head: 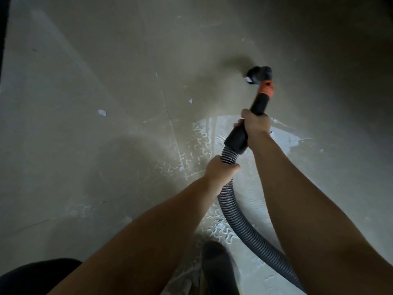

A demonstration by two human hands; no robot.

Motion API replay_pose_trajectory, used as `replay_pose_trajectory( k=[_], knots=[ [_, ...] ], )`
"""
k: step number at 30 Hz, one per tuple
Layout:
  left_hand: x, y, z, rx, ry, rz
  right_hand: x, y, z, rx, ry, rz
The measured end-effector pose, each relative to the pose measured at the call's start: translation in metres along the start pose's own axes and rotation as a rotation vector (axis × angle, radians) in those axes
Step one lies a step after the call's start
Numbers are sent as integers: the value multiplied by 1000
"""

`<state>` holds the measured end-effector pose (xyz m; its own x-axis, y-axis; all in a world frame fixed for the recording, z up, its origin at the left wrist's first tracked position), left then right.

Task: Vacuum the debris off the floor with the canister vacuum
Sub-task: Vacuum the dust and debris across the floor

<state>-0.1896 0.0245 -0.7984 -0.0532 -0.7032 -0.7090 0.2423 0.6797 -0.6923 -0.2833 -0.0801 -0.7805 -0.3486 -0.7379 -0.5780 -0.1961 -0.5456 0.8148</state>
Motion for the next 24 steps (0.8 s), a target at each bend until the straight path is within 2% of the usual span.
replay_pose_trajectory(
  k=[2,4,6,7,9,12,14,17,20,22,24],
  knots=[
    [-6,1,3,-114,-81,37,-5,5,-29,-155,170,11],
    [-14,10,3,-183,-154,41,-22,5,-59,-428,393,62],
    [-25,21,2,-218,-184,35,-46,-2,-77,-628,620,70],
    [-30,26,-1,-234,-170,32,-53,-6,-77,-669,680,68],
    [-35,32,-5,-220,-126,20,-59,-10,-62,-633,617,106],
    [-40,32,-11,-98,-13,-31,-50,-9,-12,-335,263,97],
    [-49,37,-22,-29,48,-24,-53,-11,17,-220,157,30],
    [-72,63,-38,-149,14,72,-76,-31,13,-410,233,13],
    [-85,94,-32,-204,-183,146,-105,-56,-27,-605,491,61],
    [-89,98,-23,-253,-242,155,-117,-63,-48,-683,664,46],
    [-87,92,-15,-234,-223,125,-115,-61,-54,-704,655,83]
  ],
)
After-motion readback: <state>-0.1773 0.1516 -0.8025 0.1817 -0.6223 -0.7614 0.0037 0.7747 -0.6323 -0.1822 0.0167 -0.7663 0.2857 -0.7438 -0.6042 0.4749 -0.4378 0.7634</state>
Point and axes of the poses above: each hand's wrist, its own x-axis towards the middle knuckle, its own z-axis out of the back of the hand, y = z × x, the point moved 1 cm from there along x, towards the middle knuckle, and after that the axes turned 5 degrees about y, right-handed, at the moved point
